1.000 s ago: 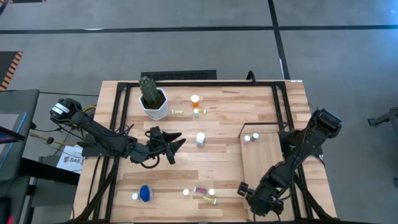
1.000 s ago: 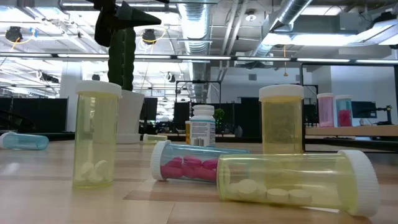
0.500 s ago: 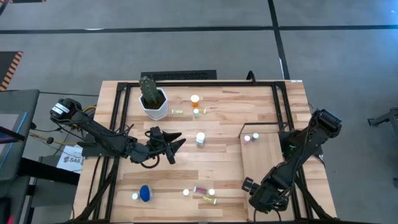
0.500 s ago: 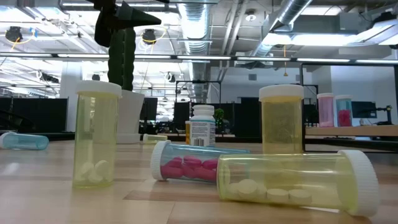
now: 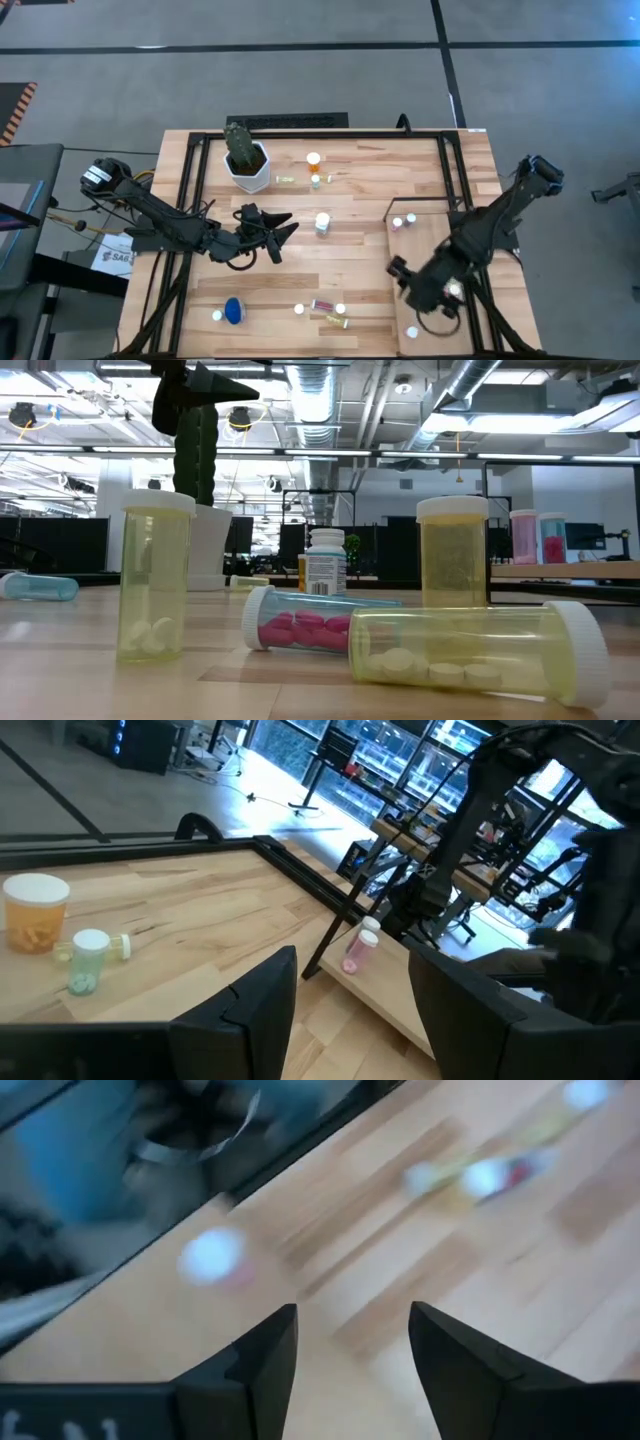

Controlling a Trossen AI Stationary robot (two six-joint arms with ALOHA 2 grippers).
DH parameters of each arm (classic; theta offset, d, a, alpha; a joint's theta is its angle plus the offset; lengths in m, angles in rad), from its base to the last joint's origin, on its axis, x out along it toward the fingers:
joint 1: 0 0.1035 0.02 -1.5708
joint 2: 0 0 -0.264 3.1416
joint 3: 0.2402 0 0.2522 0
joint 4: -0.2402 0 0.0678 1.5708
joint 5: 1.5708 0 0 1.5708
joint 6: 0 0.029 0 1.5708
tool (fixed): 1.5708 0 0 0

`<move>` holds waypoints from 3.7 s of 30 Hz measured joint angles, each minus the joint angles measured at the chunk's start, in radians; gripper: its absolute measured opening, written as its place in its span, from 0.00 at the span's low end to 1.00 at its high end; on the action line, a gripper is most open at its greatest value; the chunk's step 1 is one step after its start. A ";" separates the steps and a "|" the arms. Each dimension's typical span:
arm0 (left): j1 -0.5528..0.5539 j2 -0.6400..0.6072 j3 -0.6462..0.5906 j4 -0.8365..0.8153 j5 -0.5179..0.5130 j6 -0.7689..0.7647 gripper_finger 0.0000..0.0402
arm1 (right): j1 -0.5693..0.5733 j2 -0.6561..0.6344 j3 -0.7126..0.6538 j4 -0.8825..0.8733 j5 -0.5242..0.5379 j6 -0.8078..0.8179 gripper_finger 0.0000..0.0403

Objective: Pick and place medicine bottles onto shelf by color
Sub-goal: Put the yellow pill bottle on the shelf

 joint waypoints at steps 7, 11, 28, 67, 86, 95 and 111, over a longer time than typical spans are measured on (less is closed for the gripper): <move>0.000 0.000 0.000 -0.001 0.003 0.010 0.46 | -0.122 0.046 -0.012 0.247 0.001 -0.007 0.53; 0.000 0.000 0.000 -0.006 0.015 0.013 0.46 | -0.162 0.111 -0.012 0.350 0.001 -0.007 0.53; -0.002 0.000 0.000 -0.046 0.071 0.021 0.46 | -0.239 0.364 0.046 0.407 -0.008 0.008 0.54; -0.021 0.000 0.000 -0.087 0.083 0.021 0.46 | -0.193 0.516 0.049 0.656 -0.072 0.020 0.55; -0.024 0.000 0.000 -0.112 0.089 0.018 0.46 | -0.208 0.582 0.046 0.680 -0.074 0.033 0.55; -0.024 0.000 0.000 -0.111 0.088 0.014 0.46 | -0.212 0.582 0.047 0.640 -0.079 0.035 0.46; -0.025 0.000 0.000 -0.107 0.083 -0.002 0.46 | -0.227 0.459 0.047 0.439 -0.084 -0.006 0.34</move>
